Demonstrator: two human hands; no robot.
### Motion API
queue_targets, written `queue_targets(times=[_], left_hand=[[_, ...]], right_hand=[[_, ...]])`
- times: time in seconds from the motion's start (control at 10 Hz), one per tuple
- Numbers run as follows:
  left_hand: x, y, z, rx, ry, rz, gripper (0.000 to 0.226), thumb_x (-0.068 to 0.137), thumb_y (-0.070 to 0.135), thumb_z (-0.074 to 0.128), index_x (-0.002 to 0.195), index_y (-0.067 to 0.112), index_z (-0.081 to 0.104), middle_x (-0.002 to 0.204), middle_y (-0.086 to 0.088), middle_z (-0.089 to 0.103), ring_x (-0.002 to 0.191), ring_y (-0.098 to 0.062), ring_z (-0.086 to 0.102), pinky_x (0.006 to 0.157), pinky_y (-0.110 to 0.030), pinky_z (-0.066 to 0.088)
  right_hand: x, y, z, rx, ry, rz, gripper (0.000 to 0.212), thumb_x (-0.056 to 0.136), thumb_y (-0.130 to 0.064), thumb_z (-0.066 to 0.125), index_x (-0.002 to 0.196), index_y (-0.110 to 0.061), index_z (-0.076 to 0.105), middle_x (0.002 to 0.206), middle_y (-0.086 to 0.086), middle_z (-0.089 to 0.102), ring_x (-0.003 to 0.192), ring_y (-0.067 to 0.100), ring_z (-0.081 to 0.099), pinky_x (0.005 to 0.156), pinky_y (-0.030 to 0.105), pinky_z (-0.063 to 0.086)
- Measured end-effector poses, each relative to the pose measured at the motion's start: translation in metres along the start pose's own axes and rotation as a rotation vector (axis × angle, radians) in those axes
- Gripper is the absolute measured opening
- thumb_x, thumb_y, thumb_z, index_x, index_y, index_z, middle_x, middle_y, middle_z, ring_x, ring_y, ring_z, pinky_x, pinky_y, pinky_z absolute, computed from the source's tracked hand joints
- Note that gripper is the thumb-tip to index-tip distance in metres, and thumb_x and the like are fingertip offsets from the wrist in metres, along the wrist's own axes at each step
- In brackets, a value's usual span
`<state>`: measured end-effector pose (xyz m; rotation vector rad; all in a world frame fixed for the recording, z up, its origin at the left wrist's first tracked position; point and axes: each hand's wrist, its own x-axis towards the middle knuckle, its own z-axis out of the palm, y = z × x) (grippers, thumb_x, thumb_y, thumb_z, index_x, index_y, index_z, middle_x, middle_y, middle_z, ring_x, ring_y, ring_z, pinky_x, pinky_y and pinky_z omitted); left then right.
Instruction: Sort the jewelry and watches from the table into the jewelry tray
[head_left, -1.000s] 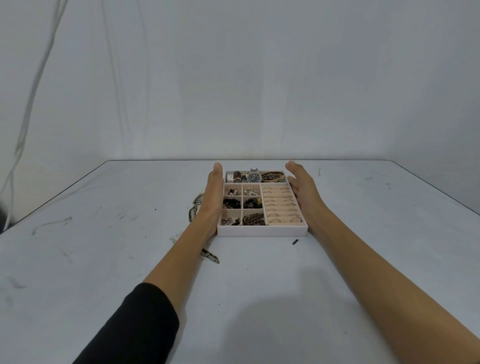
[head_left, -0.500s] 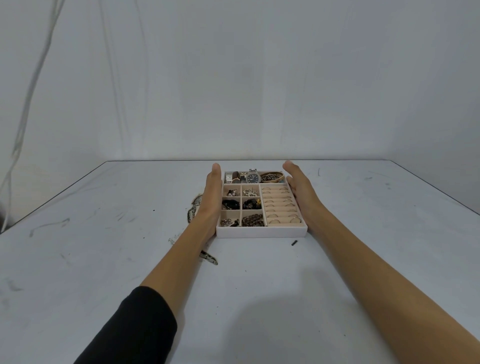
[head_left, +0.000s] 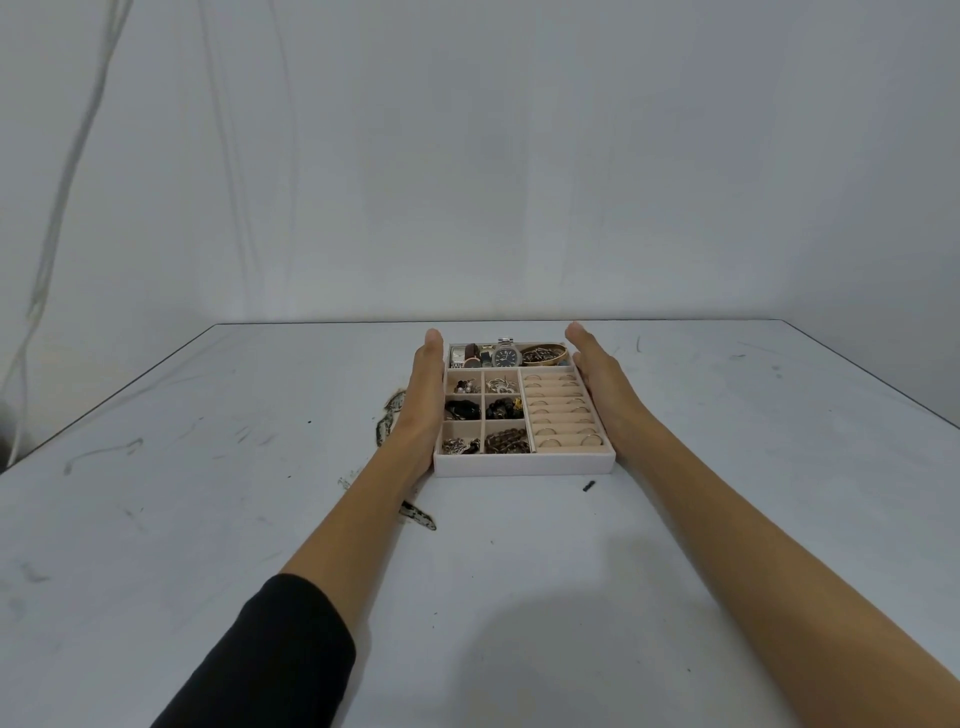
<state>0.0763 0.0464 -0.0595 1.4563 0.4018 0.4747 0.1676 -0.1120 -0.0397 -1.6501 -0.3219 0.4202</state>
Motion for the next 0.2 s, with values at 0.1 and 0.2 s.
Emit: queue_targets(times=[0.1,0.2], left_hand=[[-0.002,0.001,-0.001,-0.005,0.005,-0.009,0.056,0.098,0.059,0.022,0.141,0.026,0.034,0.118,0.011,0.055,0.098,0.004,0.061,0.080,-0.020,0.053],[-0.013,0.008,-0.003,-0.035,0.006,-0.010,0.053,0.100,0.054,0.021,0.141,0.024,0.035,0.136,0.006,0.050,0.115,0.000,0.056,0.085,-0.016,0.043]], right_hand=[[0.002,0.002,-0.003,-0.083,0.011,-0.011,0.059,0.089,-0.066,0.035,0.109,-0.019,0.064,0.104,0.009,0.070,0.090,0.023,0.069,0.084,0.039,0.056],[-0.017,-0.007,-0.008,-0.072,-0.051,-0.013,0.051,0.099,-0.050,0.033,0.125,-0.012,0.056,0.108,0.007,0.067,0.087,0.016,0.066,0.058,0.017,0.054]])
